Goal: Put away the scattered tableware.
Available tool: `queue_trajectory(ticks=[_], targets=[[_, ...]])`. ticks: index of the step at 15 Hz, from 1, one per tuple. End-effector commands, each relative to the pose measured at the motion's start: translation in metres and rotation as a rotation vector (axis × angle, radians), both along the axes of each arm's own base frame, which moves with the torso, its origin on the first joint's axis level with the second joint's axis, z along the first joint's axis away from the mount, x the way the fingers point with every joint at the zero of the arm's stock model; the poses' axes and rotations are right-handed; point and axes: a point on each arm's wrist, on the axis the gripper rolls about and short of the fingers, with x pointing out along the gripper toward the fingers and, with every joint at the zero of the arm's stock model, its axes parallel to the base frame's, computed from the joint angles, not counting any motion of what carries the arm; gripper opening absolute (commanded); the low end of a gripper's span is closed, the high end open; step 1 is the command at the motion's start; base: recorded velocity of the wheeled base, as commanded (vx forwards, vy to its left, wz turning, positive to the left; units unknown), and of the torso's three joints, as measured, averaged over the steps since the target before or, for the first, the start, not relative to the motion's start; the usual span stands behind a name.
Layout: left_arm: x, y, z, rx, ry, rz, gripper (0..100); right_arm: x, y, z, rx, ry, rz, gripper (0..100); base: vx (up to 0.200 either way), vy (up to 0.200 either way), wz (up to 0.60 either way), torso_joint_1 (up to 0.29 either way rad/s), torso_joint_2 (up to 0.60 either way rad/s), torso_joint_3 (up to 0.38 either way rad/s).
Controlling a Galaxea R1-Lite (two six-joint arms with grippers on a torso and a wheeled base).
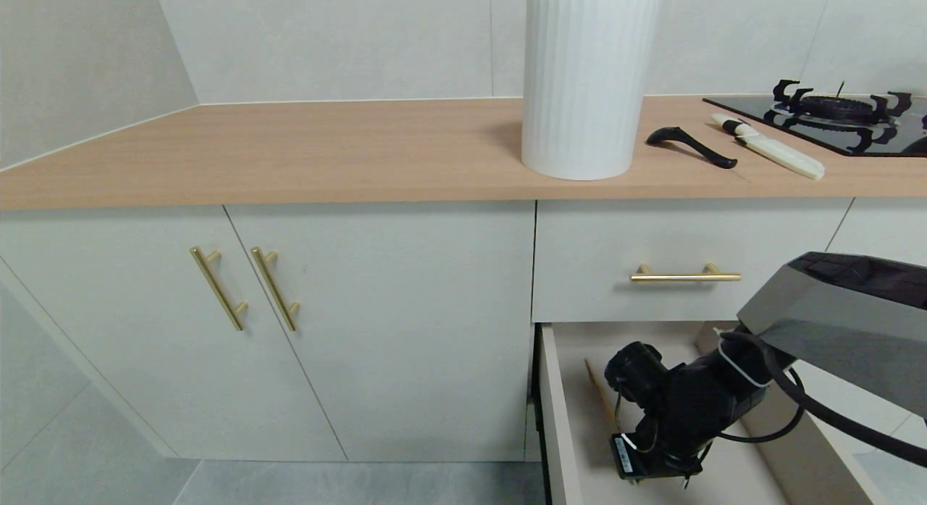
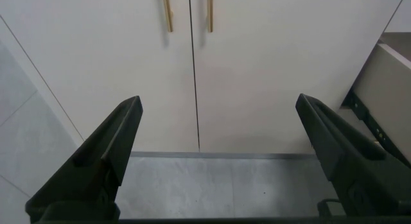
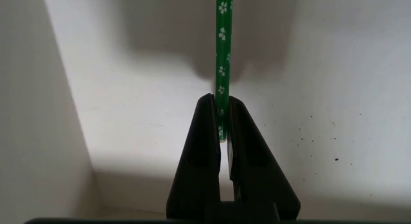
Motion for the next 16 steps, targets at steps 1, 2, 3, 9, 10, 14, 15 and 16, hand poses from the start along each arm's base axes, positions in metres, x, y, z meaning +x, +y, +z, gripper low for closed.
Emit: queue_trajectory(ticks=[1,2,3,9,10,14,15,16], targets=[[0.0,0.0,0.0,0.0,0.0,0.001,100,0.0,0.0,-0.002,-0.003,0.006,0.001,0,0.0,0.0,0.0,0.0,0.0,0.0],[0.0,0.0,0.0,0.0,0.0,0.001,100,0.0,0.0,-0.002,-0.004,0.006,0.001,0,0.0,0.0,0.0,0.0,0.0,0.0],[0.0,0.0,0.0,0.0,0.0,0.001,100,-0.001,0.0,-0.002,-0.005,0.007,0.001,0,0.0,0.0,0.0,0.0,0.0,0.0],[0.0,0.0,0.0,0.0,0.0,0.001,100,-0.001,0.0,-0.002,-0.006,0.008,0.001,100,0.0,0.0,0.0,0.0,0.0,0.0],[0.0,0.0,0.0,0.0,0.0,0.001,100,-0.001,0.0,-0.002,-0.005,0.007,0.001,100,0.0,0.0,0.0,0.0,0.0,0.0],[0.0,0.0,0.0,0.0,0.0,0.001,100,-0.012,-0.005,0.065,0.078,-0.142,0.006,100,0.0,0.0,0.0,0.0,0.0,0.0],[0.0,0.0,0.0,0.0,0.0,0.001,100,-0.025,-0.012,0.103,0.131,-0.237,0.009,100,0.0,0.0,0.0,0.0,0.0,0.0],[0.0,0.0,0.0,0.0,0.0,0.001,100,-0.038,-0.019,0.134,0.171,-0.319,0.014,100,0.0,0.0,0.0,0.0,0.0,0.0]])
